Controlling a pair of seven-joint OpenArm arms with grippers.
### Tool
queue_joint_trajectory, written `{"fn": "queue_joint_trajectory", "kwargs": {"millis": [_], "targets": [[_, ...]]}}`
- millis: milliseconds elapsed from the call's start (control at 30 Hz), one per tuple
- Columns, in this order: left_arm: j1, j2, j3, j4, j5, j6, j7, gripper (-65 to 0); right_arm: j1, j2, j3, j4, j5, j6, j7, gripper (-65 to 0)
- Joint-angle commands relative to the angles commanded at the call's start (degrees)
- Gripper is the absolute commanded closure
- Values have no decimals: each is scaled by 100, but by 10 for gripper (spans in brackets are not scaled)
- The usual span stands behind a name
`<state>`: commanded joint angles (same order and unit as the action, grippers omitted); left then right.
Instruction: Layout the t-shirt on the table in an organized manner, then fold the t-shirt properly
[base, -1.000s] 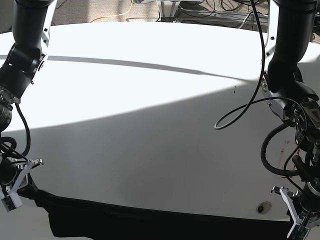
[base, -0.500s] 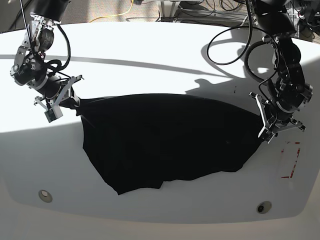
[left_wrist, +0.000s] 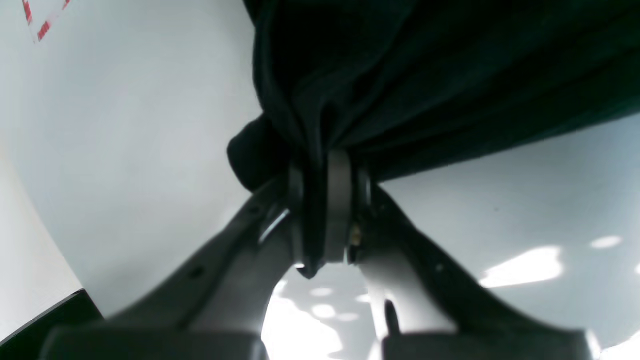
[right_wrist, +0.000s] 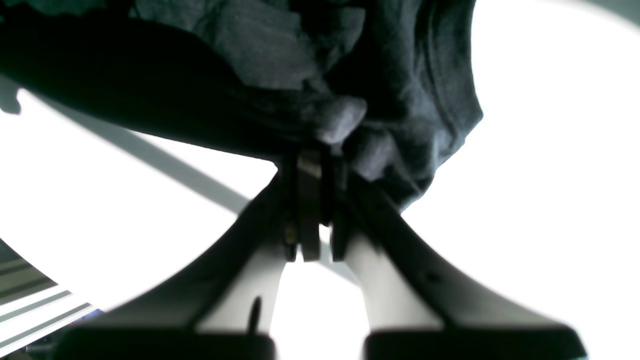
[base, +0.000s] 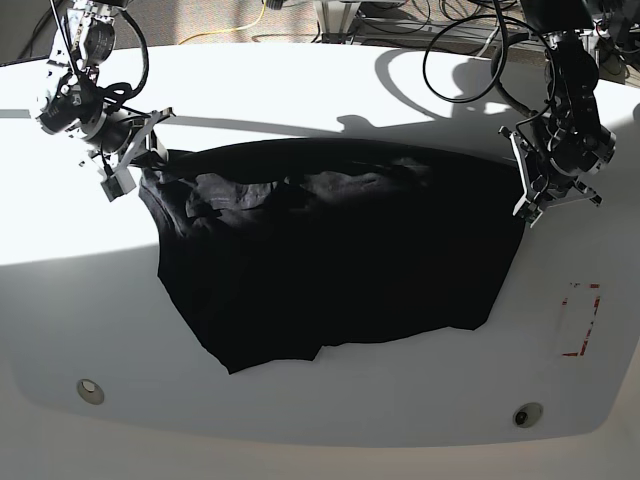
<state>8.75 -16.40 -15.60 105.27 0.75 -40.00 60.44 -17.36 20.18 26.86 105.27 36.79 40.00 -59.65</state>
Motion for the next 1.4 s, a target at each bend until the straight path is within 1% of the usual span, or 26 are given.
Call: {"fn": "queue_joint_trajectory", "kwargs": {"millis": [67, 233, 300, 400, 467, 533, 567, 600, 633, 700, 733, 767, 800, 900, 1000, 1067, 1133, 1200, 1333, 1400], "targets": [[53, -97, 9, -26, 0, 0, 0, -6, -70, 0, 9, 0, 0, 0, 0, -2], [62, -202, 9, -281, 0, 0, 0, -6, -255, 9, 9, 0, -9, 0, 0, -2], [88, -325, 9, -352, 0, 0, 0, -6, -387, 26, 9, 0, -9, 0, 0, -2], [88, -360, 9, -431, 0, 0, 0, -8, -501, 35, 62, 0, -9, 0, 0, -2], [88, -369, 9, -466, 0, 0, 0, -39, -571, 9, 149, 0, -9, 0, 0, -2], [132, -369, 0, -466, 0, 0, 0, -128, -677, 0, 193, 0, -9, 0, 0, -17], [149, -369, 0, -466, 0, 0, 0, -151, -695, 0, 202, 0, -9, 0, 0, -27], [211, -369, -18, -440, 0, 0, 0, -218, -747, 0, 211, 0, -9, 0, 0, -65], [246, -369, -44, -422, 0, 0, 0, -262, -782, 0, 220, 0, -9, 0, 0, -97], [281, -360, -114, -378, 0, 0, 0, -340, -826, 0, 220, 0, -9, 0, 0, -176], [290, -343, -141, -360, 0, 0, 0, -368, -862, 0, 220, 0, -9, 0, 0, -214], [299, -343, -158, -352, 0, 0, 0, -382, -905, 0, 220, 0, -9, 0, 0, -257], [334, -334, -158, -352, 0, 0, 0, -382, -932, 0, 220, 0, -9, 0, 0, -295], [413, -360, -158, -352, 0, 0, 0, -383, -1029, 26, 220, 9, -9, 0, 0, -388], [440, -369, -167, -352, 18, 0, 0, -386, -1099, 44, 220, 9, -9, 0, 0, -460], [448, -378, -176, -352, 26, 0, 9, -386, -1152, 53, 220, 35, -9, 0, 0, -477], [475, -510, -246, -316, 26, 0, 53, -386, -1196, 62, 246, 53, -9, 0, 0, -479], [554, -642, -440, -237, -9, 0, 211, -388, -1284, 105, 378, 141, -9, 0, -9, -479], [571, -677, -782, 9, -9, 0, 563, -388, -1495, 246, 668, 360, -9, 0, -9, -485], [563, -686, -905, 167, -18, 0, 659, -389, -1547, 255, 791, 484, -9, 0, -9, -485]]}}
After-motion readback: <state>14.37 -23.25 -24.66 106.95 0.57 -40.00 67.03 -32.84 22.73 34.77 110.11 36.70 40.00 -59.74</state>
